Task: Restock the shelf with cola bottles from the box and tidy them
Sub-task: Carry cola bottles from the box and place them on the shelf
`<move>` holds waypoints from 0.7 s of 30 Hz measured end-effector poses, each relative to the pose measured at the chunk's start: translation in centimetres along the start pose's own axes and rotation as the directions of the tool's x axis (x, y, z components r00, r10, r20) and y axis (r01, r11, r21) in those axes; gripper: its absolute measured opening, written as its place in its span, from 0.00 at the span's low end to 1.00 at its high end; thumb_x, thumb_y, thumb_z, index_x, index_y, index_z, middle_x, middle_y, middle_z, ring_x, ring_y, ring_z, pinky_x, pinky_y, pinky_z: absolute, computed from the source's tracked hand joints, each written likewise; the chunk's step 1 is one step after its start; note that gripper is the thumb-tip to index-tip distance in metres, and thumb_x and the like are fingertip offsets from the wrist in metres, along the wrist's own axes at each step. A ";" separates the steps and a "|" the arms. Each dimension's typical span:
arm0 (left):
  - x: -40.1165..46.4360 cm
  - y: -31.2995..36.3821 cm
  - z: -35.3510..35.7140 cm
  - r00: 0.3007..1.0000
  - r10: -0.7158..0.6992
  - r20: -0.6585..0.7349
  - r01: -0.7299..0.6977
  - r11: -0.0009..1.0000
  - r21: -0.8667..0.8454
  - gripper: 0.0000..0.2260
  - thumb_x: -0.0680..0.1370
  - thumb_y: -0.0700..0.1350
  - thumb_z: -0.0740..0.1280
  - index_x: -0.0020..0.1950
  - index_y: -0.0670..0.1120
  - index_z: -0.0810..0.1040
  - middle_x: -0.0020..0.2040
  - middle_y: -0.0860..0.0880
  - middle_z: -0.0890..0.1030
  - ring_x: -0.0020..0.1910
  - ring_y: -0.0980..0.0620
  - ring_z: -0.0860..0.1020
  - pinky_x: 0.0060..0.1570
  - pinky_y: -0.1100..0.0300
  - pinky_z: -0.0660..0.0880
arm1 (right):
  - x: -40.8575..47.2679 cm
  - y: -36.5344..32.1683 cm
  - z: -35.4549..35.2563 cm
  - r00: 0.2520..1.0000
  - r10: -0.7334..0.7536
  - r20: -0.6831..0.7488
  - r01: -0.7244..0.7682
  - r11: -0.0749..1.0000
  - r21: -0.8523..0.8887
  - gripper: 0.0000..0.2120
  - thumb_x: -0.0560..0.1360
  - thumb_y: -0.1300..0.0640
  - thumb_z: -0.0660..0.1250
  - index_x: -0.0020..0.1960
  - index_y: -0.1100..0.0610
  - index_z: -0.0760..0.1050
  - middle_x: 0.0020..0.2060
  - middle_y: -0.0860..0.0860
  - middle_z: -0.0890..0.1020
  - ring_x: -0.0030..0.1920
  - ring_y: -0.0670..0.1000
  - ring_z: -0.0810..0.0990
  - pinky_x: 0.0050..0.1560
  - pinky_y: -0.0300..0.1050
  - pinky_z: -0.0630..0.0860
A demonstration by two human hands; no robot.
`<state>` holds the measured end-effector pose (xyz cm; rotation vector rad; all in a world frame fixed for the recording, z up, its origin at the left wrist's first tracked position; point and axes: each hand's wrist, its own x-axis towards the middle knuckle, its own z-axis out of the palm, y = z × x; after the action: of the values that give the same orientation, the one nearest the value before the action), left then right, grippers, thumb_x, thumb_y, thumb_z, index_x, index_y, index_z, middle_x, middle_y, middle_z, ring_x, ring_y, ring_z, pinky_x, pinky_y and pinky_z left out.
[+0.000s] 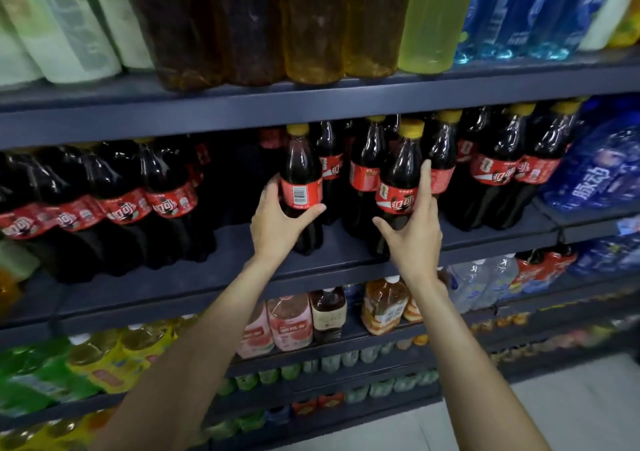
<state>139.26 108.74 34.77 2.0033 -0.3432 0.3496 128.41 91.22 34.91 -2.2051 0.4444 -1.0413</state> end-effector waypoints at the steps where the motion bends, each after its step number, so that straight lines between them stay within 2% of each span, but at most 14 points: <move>1: 0.1 -0.1 -0.1 1.000 0.012 0.021 -0.012 1.000 -0.002 0.42 0.62 0.67 0.73 0.70 0.50 0.66 0.63 0.51 0.75 0.61 0.51 0.75 0.59 0.47 0.74 | -0.3 -0.3 0.0 1.000 0.018 -0.017 -0.018 0.998 0.054 0.53 0.67 0.57 0.77 0.77 0.44 0.42 0.65 0.51 0.71 0.62 0.50 0.71 0.58 0.43 0.68; 3: 0.6 -0.3 -0.2 0.999 0.019 0.045 -0.019 1.000 -0.001 0.40 0.65 0.63 0.74 0.71 0.49 0.65 0.65 0.49 0.74 0.63 0.50 0.74 0.62 0.50 0.72 | -1.1 -1.3 0.2 0.999 0.044 -0.026 -0.039 0.987 0.154 0.53 0.66 0.59 0.78 0.77 0.45 0.45 0.69 0.45 0.67 0.65 0.41 0.70 0.61 0.34 0.66; 5: 1.0 -0.3 -0.4 0.998 0.023 0.055 -0.022 1.000 -0.017 0.40 0.66 0.60 0.75 0.73 0.48 0.64 0.66 0.48 0.74 0.65 0.50 0.73 0.63 0.54 0.69 | -2.1 -2.7 1.1 0.998 0.055 -0.002 -0.053 0.973 0.227 0.53 0.66 0.60 0.78 0.77 0.45 0.45 0.70 0.45 0.67 0.61 0.39 0.72 0.57 0.26 0.68; 6: 1.2 -0.3 -0.5 0.998 0.028 0.061 -0.026 0.999 -0.036 0.40 0.67 0.59 0.75 0.74 0.48 0.64 0.66 0.48 0.74 0.65 0.50 0.72 0.62 0.55 0.68 | -2.5 -3.4 1.7 0.998 0.060 0.012 -0.061 0.971 0.233 0.54 0.66 0.61 0.78 0.76 0.44 0.45 0.69 0.47 0.68 0.58 0.38 0.73 0.56 0.26 0.70; 9: 1.4 -0.7 -0.9 0.995 0.047 0.093 -0.036 0.993 -0.116 0.39 0.68 0.56 0.75 0.74 0.48 0.62 0.65 0.48 0.76 0.64 0.51 0.74 0.62 0.58 0.69 | -2.6 -5.5 4.1 0.998 0.056 -0.001 -0.056 0.993 0.109 0.54 0.65 0.59 0.78 0.76 0.40 0.44 0.70 0.51 0.70 0.57 0.38 0.74 0.55 0.39 0.75; 13: 1.3 -1.2 -1.2 0.983 0.094 0.159 -0.073 0.988 -0.135 0.44 0.68 0.55 0.76 0.76 0.51 0.55 0.70 0.49 0.70 0.67 0.51 0.71 0.63 0.54 0.70 | -1.8 -6.4 6.3 0.996 0.064 -0.063 -0.067 0.996 -0.051 0.53 0.67 0.57 0.77 0.76 0.41 0.42 0.66 0.52 0.69 0.58 0.52 0.77 0.52 0.51 0.77; 17: 0.4 -2.5 -0.9 0.968 0.083 0.235 -0.088 0.996 0.012 0.45 0.68 0.51 0.77 0.76 0.53 0.52 0.71 0.47 0.67 0.67 0.45 0.70 0.59 0.46 0.73 | -1.8 -6.0 7.0 0.991 0.051 -0.127 -0.072 0.984 -0.164 0.52 0.67 0.55 0.77 0.76 0.42 0.44 0.62 0.54 0.65 0.52 0.54 0.76 0.46 0.51 0.77; 21: 0.8 -3.0 -0.3 0.981 0.046 0.187 -0.045 0.999 -0.005 0.42 0.69 0.46 0.76 0.76 0.52 0.54 0.71 0.48 0.69 0.68 0.46 0.70 0.63 0.44 0.70 | -1.7 -5.6 7.0 0.993 0.032 -0.112 -0.054 0.980 -0.193 0.53 0.67 0.54 0.77 0.76 0.41 0.41 0.60 0.55 0.66 0.55 0.55 0.75 0.43 0.52 0.78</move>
<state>141.07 110.20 32.78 2.0352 -0.5074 0.1898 133.00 99.13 34.47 -2.3053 0.6660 -1.1403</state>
